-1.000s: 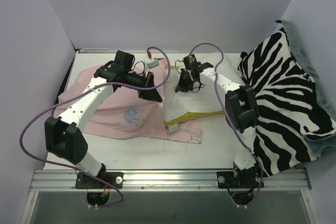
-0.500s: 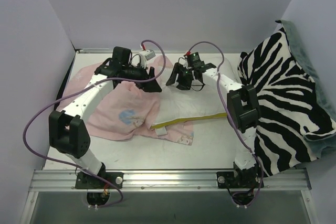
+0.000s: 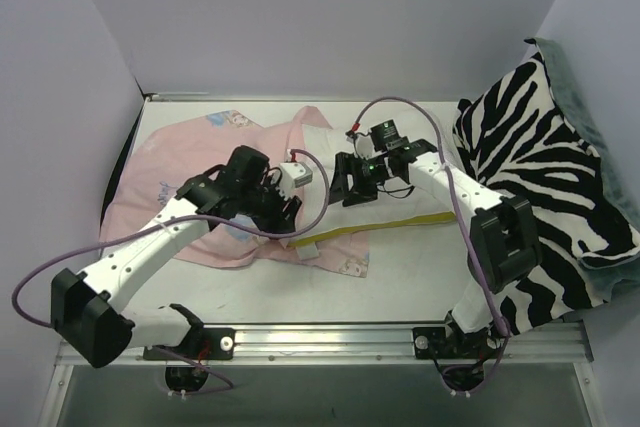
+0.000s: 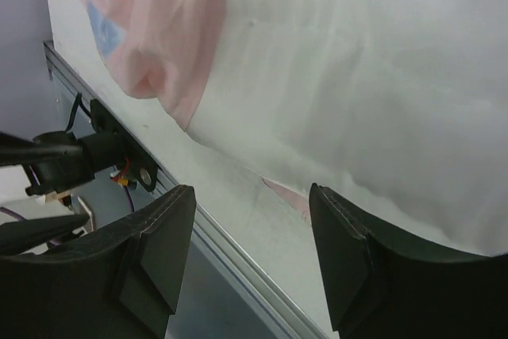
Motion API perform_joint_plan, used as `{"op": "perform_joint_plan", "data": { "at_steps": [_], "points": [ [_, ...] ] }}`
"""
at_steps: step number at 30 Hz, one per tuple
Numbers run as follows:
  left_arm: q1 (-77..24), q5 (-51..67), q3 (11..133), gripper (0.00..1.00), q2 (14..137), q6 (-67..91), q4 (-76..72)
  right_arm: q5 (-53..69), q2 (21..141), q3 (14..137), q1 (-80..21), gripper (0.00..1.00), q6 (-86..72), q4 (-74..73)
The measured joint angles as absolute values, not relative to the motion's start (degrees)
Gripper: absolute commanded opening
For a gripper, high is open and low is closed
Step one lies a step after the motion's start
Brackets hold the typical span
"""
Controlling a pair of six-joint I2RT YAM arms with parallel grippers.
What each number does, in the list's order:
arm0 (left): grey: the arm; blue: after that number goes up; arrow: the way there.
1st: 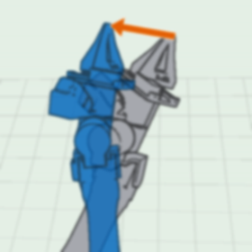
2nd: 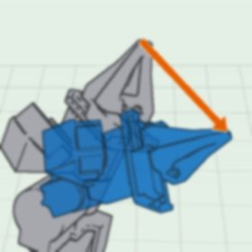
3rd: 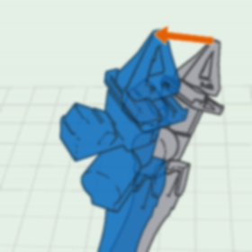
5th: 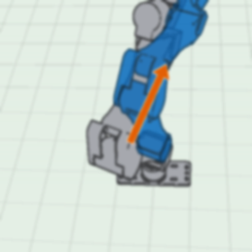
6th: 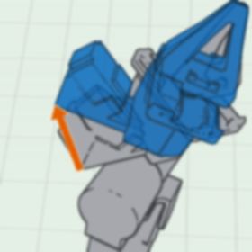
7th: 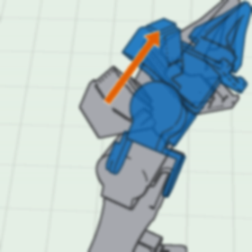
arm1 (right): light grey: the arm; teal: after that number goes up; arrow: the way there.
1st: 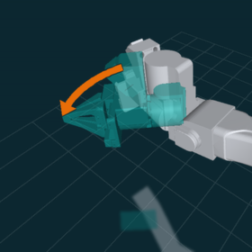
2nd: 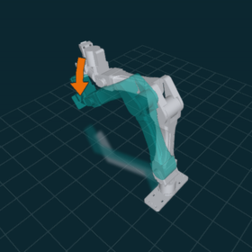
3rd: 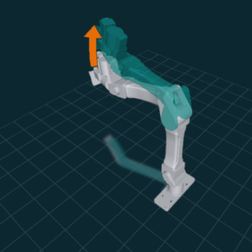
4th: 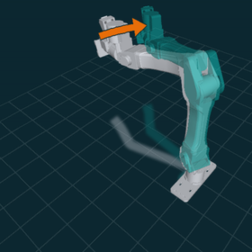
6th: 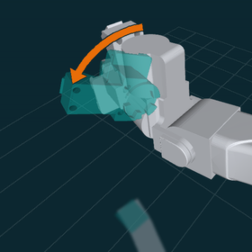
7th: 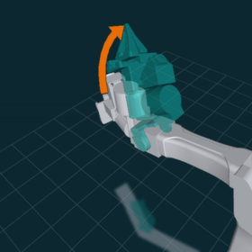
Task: Put the pillow into the pillowcase
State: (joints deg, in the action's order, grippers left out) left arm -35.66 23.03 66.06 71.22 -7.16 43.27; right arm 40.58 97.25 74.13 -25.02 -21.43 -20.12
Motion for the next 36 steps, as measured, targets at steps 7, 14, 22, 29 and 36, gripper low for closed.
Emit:
{"op": "perform_joint_plan", "data": {
  "at_steps": [7,14,22,29,36],
  "points": [
    [-38.2,12.7,63.2,0.6,80.9,-7.1,43.2,41.3,105.4,73.2,-26.2,0.51,-21.6,-20.6],
    [-38.5,9.1,63.1,0.56,86.9,-8.2,40.3,41.7,110.0,74.2,-26.1,0.31,-23.2,-20.4],
    [-38.6,9.1,62.6,0.56,88.5,-8.6,37.6,42.0,112.2,76.3,-25.8,0.1,-24.4,-20.4],
    [-38.5,7.8,61.8,0.03,89.3,-9.7,36.0,42.5,113.0,76.6,-25.8,0.0,-24.9,-20.2],
    [-38.9,15.9,63.0,0.0,85.8,-13.0,37.4,42.7,113.0,76.6,-25.8,0.0,-25.7,-19.9]
  ]
}}
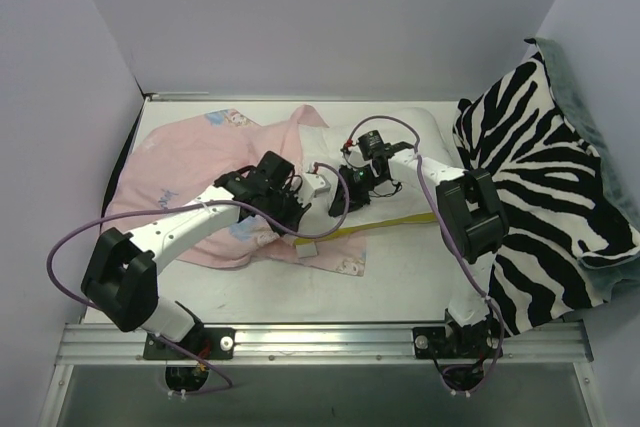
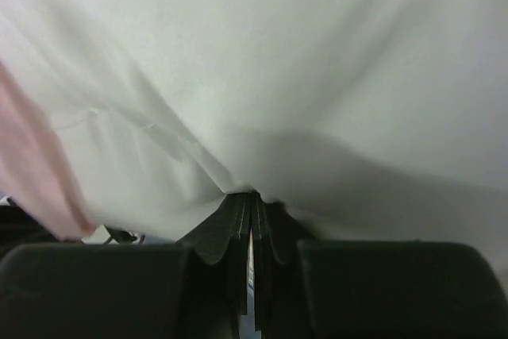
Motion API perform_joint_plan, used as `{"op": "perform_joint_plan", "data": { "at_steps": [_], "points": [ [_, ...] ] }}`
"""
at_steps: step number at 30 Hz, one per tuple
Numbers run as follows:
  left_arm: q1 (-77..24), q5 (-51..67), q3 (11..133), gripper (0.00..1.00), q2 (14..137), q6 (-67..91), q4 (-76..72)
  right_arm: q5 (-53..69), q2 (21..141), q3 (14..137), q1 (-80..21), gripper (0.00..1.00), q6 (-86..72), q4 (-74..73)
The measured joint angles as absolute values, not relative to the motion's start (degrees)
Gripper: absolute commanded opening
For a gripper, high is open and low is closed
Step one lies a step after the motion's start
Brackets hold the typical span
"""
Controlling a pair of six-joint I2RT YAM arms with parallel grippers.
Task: Put the pillow into the pillowcase
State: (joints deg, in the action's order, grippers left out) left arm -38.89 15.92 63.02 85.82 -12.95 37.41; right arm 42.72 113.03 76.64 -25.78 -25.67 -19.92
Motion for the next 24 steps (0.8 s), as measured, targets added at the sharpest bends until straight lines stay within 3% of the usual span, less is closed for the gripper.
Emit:
{"op": "perform_joint_plan", "data": {
  "at_steps": [8,21,22,23,24],
  "points": [
    [-42.8,29.9,72.3,0.01,85.6,-9.5,38.5,44.1,113.3,76.6,-25.5,0.0,-29.1,-17.7],
    [-42.4,37.4,75.4,0.0,89.9,-6.5,36.3,50.5,113.2,76.6,-24.6,0.0,-43.6,-6.5],
    [-42.1,37.3,75.3,0.06,90.0,-6.8,36.4,51.3,113.1,76.4,-24.5,0.0,-44.7,-4.9],
    [-41.7,37.1,75.1,0.21,89.9,-7.8,36.4,52.1,112.8,76.2,-24.4,0.0,-45.3,-3.8],
    [-41.4,37.1,74.8,0.29,89.9,-8.8,36.6,52.7,112.3,75.9,-24.3,0.01,-45.1,-3.5]
  ]
}}
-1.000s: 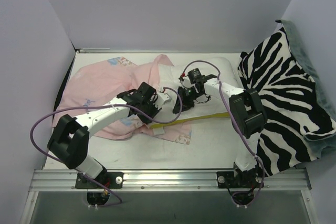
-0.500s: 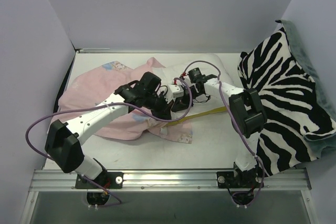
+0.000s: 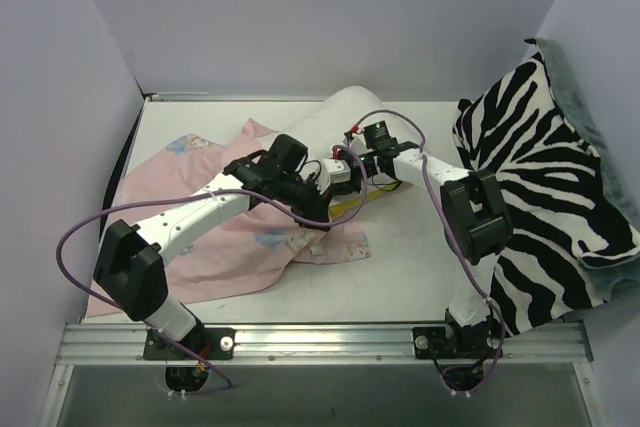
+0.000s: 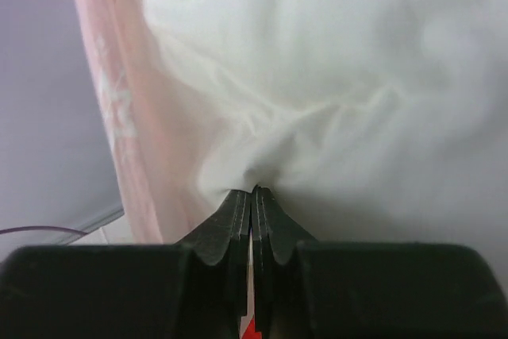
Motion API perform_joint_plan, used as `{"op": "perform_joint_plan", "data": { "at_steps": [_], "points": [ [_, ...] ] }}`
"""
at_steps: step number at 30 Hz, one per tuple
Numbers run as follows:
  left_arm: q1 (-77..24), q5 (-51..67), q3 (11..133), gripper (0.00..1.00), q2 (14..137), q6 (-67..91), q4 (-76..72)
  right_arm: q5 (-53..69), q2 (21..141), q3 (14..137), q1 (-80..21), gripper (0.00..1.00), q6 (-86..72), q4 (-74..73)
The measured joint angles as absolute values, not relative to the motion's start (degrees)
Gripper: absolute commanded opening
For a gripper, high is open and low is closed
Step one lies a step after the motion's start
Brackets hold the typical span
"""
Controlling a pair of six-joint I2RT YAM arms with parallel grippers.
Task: Put the pillow into the pillowcase
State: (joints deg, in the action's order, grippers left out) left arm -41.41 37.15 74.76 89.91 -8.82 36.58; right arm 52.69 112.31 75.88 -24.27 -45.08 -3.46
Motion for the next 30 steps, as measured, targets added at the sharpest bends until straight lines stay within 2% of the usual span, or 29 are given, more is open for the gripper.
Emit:
{"op": "perform_joint_plan", "data": {
  "at_steps": [1,2,5,6,8,9,11,15,20,23,26,30],
  "points": [
    [-41.1,37.2,74.3,0.37,89.8,-9.9,37.0,53.0,111.8,75.6,-24.0,0.04,-44.3,-3.7],
    [-40.6,37.5,73.6,0.51,89.8,-10.8,37.6,53.1,111.0,75.4,-23.7,0.08,-43.0,-4.8],
    [-38.2,39.7,73.0,0.63,89.3,-12.5,41.3,52.9,108.1,75.2,-22.5,0.23,-38.0,-9.6],
    [-36.7,40.5,73.1,0.66,88.9,-12.8,42.2,52.8,106.9,75.1,-21.8,0.35,-36.3,-11.4],
    [-32.6,41.4,74.5,0.67,88.1,-12.7,44.9,52.2,104.7,75.5,-20.0,0.48,-32.7,-15.0],
    [-29.6,41.1,76.8,0.67,88.1,-12.5,46.1,51.3,104.0,76.5,-18.9,0.57,-30.8,-17.0],
    [-25.1,38.7,82.2,0.67,88.5,-11.9,46.9,48.2,103.7,80.6,-17.1,0.6,-27.2,-20.6],
    [-18.3,29.3,93.9,0.67,92.1,-10.0,46.1,42.3,106.7,91.8,-16.0,0.61,-22.7,-22.7],
    [-11.5,21.1,105.2,0.65,104.4,-6.3,45.2,36.3,115.3,102.0,-20.7,0.58,-18.9,-21.1],
    [-8.1,19.9,106.6,0.65,110.6,-5.7,45.3,34.5,120.0,99.8,-24.9,0.48,-18.0,-20.5],
    [-7.1,19.8,106.6,0.64,114.4,-5.6,46.9,33.7,122.6,92.2,-27.9,0.4,-18.1,-19.4],
    [-8.9,21.9,105.6,0.6,116.0,-5.8,48.2,38.0,118.5,81.9,-27.8,0.36,-19.6,-16.6]
  ]
}}
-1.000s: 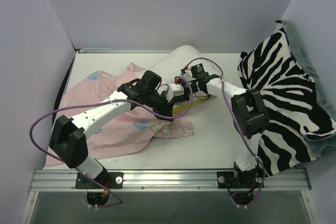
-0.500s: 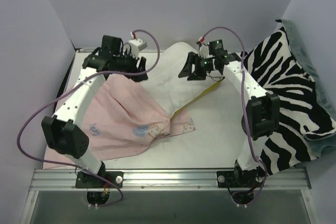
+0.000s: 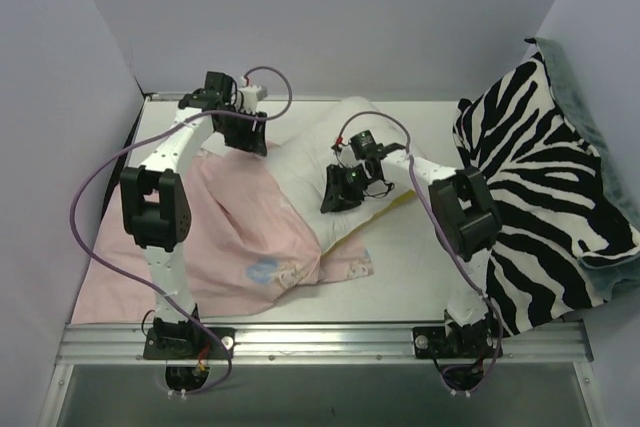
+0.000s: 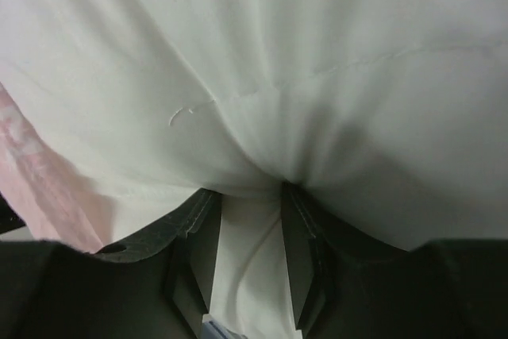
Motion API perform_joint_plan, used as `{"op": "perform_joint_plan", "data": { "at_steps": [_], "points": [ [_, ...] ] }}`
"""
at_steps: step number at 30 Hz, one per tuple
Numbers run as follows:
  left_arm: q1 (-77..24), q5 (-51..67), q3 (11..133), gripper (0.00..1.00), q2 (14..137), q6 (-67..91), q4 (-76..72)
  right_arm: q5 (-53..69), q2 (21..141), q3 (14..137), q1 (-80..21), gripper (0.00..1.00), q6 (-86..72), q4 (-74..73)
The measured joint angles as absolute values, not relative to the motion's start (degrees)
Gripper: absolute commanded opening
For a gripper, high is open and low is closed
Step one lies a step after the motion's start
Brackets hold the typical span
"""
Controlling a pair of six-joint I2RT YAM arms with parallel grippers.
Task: Put the pillow into the pillowcase
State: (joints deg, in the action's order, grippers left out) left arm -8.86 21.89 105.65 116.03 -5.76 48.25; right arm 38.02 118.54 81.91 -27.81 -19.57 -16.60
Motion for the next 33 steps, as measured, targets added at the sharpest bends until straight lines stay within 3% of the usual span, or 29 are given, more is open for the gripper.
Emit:
{"op": "perform_joint_plan", "data": {
  "at_steps": [4,10,13,15,16,20,25,33],
  "points": [
    [-13.8,25.2,104.0,0.56,117.9,-6.5,48.3,40.7,110.5,72.5,-27.4,0.36,-19.3,-16.8],
    [-23.4,32.7,103.6,0.57,124.2,-7.0,48.3,46.0,97.8,63.5,-29.1,0.4,-16.3,-20.8],
    [-24.4,37.3,104.6,0.62,124.5,-7.0,48.6,50.2,91.6,63.3,-27.0,0.53,-14.8,-23.2],
    [-23.7,39.3,106.8,0.65,124.5,-6.6,48.8,51.3,89.3,65.1,-22.4,0.73,-13.9,-25.0],
    [-23.0,39.8,108.0,0.73,124.3,-6.2,48.6,51.2,89.1,67.1,-19.8,0.89,-13.1,-25.7],
    [-19.0,38.4,110.3,0.81,121.1,-4.6,48.3,44.9,92.6,79.8,-13.8,0.95,-9.1,-28.6],
    [-15.7,30.4,112.6,0.82,117.3,-5.8,49.3,36.8,103.8,95.9,-15.3,0.98,-4.5,-30.2],
    [-16.1,26.1,113.4,0.84,121.6,-8.2,53.0,23.8,119.8,101.2,-21.6,0.99,2.1,-33.3]
  ]
}}
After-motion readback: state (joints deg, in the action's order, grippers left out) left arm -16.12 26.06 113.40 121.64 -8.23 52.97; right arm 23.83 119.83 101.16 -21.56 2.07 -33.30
